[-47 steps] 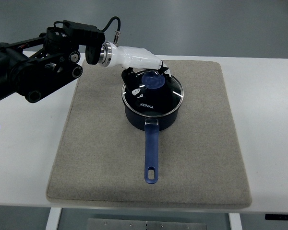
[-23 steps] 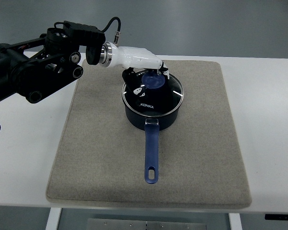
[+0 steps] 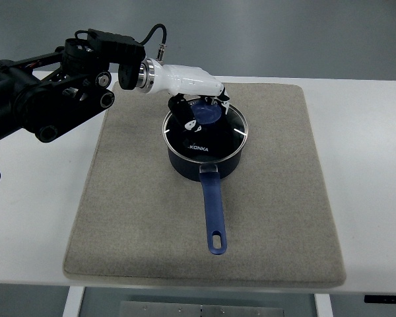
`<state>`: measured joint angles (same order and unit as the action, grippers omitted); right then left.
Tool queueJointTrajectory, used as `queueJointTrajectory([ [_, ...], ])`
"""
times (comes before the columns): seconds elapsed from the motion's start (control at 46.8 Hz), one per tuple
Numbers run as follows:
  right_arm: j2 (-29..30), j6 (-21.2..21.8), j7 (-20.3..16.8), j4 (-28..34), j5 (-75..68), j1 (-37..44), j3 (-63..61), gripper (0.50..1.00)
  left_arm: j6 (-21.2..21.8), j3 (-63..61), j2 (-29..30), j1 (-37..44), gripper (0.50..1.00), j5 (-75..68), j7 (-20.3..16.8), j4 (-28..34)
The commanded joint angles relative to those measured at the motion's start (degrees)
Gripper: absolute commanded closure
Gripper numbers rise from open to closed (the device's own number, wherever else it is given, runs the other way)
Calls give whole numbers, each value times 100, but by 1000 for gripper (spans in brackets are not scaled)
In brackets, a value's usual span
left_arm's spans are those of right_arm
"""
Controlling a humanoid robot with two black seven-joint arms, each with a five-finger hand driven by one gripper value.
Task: Open pot lid and place left with left hand
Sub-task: 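Close the left hand fingers around the blue lid knob, then lift the glass lid off the saucepan with the left hand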
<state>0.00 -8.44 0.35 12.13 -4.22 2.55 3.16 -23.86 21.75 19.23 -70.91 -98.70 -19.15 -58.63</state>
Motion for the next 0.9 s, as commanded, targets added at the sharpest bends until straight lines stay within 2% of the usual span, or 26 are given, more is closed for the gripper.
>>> queueJointTrajectory([
  [0.0,0,1,0,0,0,0,0,585,4,23,1,-1,1000,0,-1,0],
  [0.875,0,1,0,0,0,0,0,585,-14,40,72,-63,1000,-140,-1,-17],
])
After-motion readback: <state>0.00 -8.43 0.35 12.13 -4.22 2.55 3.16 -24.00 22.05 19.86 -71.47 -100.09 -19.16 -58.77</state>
